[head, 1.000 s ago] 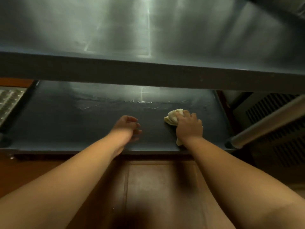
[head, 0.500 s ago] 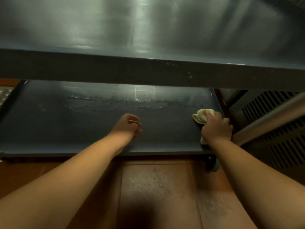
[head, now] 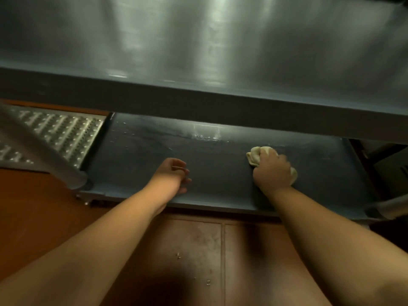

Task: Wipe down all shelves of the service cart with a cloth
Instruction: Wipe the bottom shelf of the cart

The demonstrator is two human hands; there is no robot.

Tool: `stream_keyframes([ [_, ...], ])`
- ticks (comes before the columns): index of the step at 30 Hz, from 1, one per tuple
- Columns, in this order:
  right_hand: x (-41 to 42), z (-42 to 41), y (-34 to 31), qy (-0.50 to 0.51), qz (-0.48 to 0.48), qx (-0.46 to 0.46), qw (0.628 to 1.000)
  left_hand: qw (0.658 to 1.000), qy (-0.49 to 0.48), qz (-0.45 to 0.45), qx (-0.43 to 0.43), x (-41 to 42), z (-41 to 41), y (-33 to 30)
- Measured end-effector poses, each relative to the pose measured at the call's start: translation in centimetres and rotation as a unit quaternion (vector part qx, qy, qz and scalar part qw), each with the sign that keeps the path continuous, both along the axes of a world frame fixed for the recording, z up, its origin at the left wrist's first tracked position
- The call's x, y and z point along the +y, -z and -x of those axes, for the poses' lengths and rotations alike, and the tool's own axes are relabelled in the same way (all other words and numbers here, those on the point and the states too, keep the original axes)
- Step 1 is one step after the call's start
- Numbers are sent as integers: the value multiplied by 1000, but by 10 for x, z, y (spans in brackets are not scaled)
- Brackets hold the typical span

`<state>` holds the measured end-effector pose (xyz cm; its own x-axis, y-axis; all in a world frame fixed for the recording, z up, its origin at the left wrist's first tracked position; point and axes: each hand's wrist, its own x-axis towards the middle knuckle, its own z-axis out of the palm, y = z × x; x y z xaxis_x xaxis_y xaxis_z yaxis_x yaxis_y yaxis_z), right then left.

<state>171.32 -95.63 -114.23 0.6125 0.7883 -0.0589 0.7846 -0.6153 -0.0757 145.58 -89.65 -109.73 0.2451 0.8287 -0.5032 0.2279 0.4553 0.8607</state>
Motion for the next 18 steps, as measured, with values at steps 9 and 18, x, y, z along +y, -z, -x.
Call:
stream_keyframes([
  [9,112,213,17,-204,15,19,979,998,-68,13,8,17,138,6],
  [18,152,330,11,-376,-3,7,926,994,-103,29,22,15,190,8],
])
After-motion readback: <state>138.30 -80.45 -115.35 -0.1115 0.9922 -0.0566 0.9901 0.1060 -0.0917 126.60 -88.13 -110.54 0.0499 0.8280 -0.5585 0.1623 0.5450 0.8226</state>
